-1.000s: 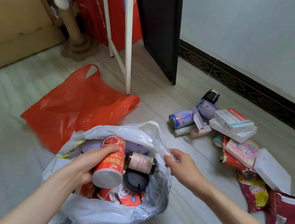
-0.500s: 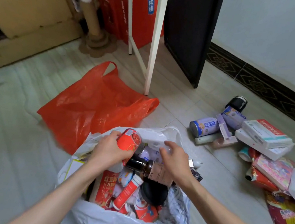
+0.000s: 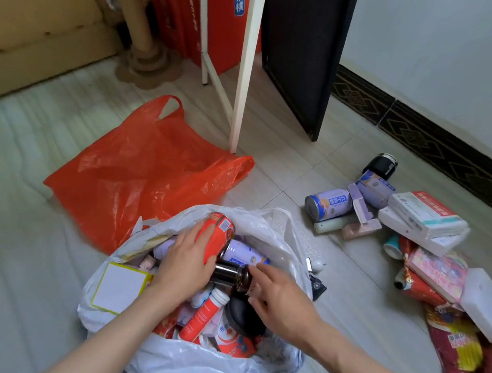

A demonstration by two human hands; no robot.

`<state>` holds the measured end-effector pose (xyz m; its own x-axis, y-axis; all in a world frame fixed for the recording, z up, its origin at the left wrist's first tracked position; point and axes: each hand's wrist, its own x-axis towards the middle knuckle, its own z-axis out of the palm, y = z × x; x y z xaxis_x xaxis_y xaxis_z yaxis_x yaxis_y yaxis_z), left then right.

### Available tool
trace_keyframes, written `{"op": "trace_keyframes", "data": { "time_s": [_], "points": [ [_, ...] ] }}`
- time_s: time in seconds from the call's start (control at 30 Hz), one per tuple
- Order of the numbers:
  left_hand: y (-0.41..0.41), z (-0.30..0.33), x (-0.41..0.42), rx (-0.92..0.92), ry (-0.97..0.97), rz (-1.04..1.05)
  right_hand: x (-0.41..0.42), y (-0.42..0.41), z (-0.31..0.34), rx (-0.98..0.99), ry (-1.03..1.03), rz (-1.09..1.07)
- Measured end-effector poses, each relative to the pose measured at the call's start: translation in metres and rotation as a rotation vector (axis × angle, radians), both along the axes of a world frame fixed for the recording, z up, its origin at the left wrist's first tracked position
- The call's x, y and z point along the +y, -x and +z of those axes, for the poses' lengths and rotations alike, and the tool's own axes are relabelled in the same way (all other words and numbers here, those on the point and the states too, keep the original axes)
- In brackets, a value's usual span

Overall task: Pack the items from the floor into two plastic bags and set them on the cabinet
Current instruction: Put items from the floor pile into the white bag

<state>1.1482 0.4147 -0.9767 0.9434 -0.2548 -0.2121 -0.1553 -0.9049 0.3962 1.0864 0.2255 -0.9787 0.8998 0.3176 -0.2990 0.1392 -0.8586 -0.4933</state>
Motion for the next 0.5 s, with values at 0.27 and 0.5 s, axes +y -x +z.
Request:
{"op": "trace_keyframes", "data": {
  "time_s": [0.27, 0.5],
  "points": [
    [0.023, 0.03, -0.025, -0.121, -0.078, -0.219, -0.035, 0.013, 0.006, -0.096, -0.006, -0.079],
    [0.067, 0.018, -0.108, -0.174, -0.021, -0.564, -0.106, 0.043, -0.006, -0.027, 0.075, -0.232]
  ]
}}
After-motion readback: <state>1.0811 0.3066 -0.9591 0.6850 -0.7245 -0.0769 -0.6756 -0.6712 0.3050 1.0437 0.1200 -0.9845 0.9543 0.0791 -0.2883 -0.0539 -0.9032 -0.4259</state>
